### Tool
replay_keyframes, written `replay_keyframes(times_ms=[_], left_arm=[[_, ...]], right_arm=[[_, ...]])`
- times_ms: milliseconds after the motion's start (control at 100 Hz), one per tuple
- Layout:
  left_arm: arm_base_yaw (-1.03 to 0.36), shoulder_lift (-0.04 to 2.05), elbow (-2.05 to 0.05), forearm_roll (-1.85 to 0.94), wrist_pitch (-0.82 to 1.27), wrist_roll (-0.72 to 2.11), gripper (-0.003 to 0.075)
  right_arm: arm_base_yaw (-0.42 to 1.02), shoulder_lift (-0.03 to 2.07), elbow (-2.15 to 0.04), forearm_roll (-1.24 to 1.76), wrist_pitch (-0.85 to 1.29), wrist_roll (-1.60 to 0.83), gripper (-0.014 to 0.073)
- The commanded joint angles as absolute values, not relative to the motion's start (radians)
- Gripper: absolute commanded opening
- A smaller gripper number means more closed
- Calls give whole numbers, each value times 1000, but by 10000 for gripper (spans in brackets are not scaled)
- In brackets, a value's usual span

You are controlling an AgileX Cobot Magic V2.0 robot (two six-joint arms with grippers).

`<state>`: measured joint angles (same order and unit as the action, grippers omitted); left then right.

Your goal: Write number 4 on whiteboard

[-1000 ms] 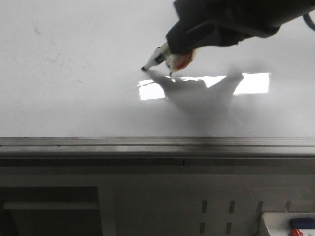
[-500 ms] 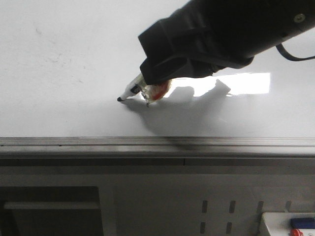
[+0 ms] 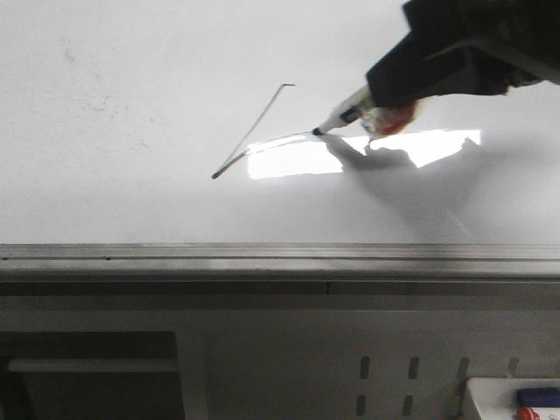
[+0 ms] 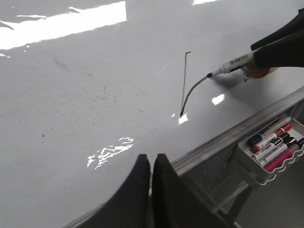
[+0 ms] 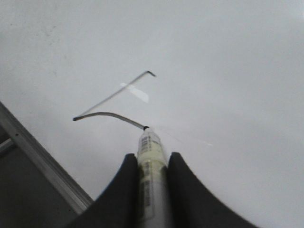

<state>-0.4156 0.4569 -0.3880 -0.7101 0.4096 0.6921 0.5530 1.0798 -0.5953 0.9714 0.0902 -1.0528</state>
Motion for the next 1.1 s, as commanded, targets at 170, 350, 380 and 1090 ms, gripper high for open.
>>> replay_keyframes(times_ms=[170, 350, 380, 1090], left_arm=[[-412, 461, -416, -739, 351, 683, -20], [-412, 461, -416, -739, 351, 683, -20], [-412, 461, -416, -739, 351, 683, -20], [-412, 461, -416, -741, 351, 683, -20]], right_arm=[[452, 1031, -585, 973, 17, -1057, -61], [456, 1001, -653, 973, 155, -1057, -61], [460, 991, -679, 973, 197, -1057, -61], [536, 1174, -854, 954, 203, -1057, -61]])
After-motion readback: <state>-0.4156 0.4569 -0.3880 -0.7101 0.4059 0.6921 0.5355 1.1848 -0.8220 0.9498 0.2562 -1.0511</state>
